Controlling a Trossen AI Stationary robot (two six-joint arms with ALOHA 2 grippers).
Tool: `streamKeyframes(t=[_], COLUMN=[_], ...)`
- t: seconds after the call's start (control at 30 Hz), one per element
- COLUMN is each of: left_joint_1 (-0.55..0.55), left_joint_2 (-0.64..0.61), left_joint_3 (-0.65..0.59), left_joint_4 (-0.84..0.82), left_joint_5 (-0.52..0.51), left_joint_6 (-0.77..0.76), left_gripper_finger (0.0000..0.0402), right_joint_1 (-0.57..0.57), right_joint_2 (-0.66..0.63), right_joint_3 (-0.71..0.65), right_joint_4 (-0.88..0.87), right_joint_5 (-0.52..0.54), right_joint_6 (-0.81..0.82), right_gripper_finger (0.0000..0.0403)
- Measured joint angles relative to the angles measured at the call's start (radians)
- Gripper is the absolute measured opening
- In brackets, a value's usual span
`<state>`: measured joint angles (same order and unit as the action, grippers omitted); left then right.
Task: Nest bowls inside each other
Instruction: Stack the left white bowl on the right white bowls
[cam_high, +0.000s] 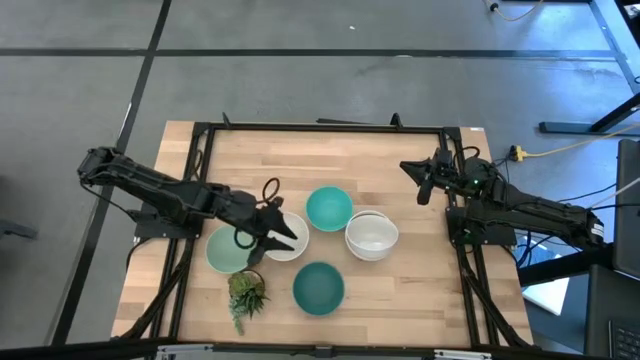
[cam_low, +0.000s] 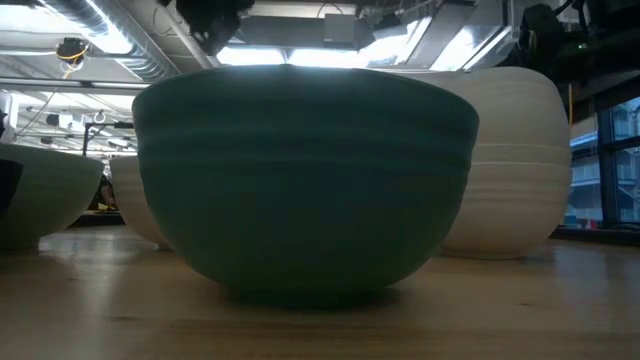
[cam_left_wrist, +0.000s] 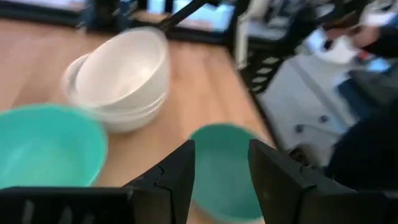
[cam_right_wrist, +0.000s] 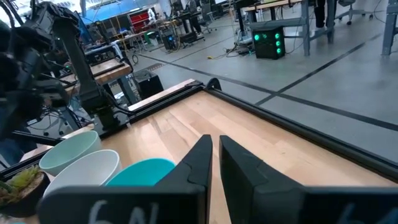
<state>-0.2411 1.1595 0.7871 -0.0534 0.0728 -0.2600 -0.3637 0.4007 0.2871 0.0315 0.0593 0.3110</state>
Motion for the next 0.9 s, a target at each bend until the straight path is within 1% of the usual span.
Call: streamKeyframes(t=[0.13, 0.27, 0.37, 0.5, 0.7, 0.77, 0.9], left_joint_1=[0.000, 0.000, -0.002, -0.038, -0.106, -0.129, -0.170], left_joint_2=[0.000, 0.022, 0.048, 0.074, 0.085, 0.087, 0.119], left_joint_3=[-0.001, -0.001, -0.001, -0.001, -0.001, -0.001, 0.000], left_joint_4=[-0.090, -0.298, -0.385, -0.372, -0.360, -0.363, -0.370], left_joint_5=[-0.020, -0.080, -0.086, -0.059, -0.059, -0.079, -0.169], left_joint_6=[0.000, -0.057, -0.105, -0.097, -0.078, -0.079, -0.086], left_gripper_finger=[0.0143, 0.0139, 0.0136, 0.0135, 0.0135, 0.0135, 0.0135], right_joint_1=[0.000, 0.000, 0.000, 0.000, 0.000, 0.000, 0.000], right_joint_2=[0.000, 0.000, 0.000, 0.000, 0.000, 0.000, 0.000], right_joint_3=[0.000, 0.000, 0.000, 0.000, 0.000, 0.000, 0.000], right_joint_4=[0.000, 0.001, 0.003, 0.004, 0.003, 0.003, 0.002], right_joint_5=[0.000, 0.000, 0.007, 0.042, 0.045, 0.046, 0.046], right_joint_6=[0.001, 0.002, 0.014, 0.028, 0.029, 0.029, 0.029], right_gripper_finger=[0.0032, 0.0032, 0.0032, 0.0032, 0.0032, 0.0032, 0.0032])
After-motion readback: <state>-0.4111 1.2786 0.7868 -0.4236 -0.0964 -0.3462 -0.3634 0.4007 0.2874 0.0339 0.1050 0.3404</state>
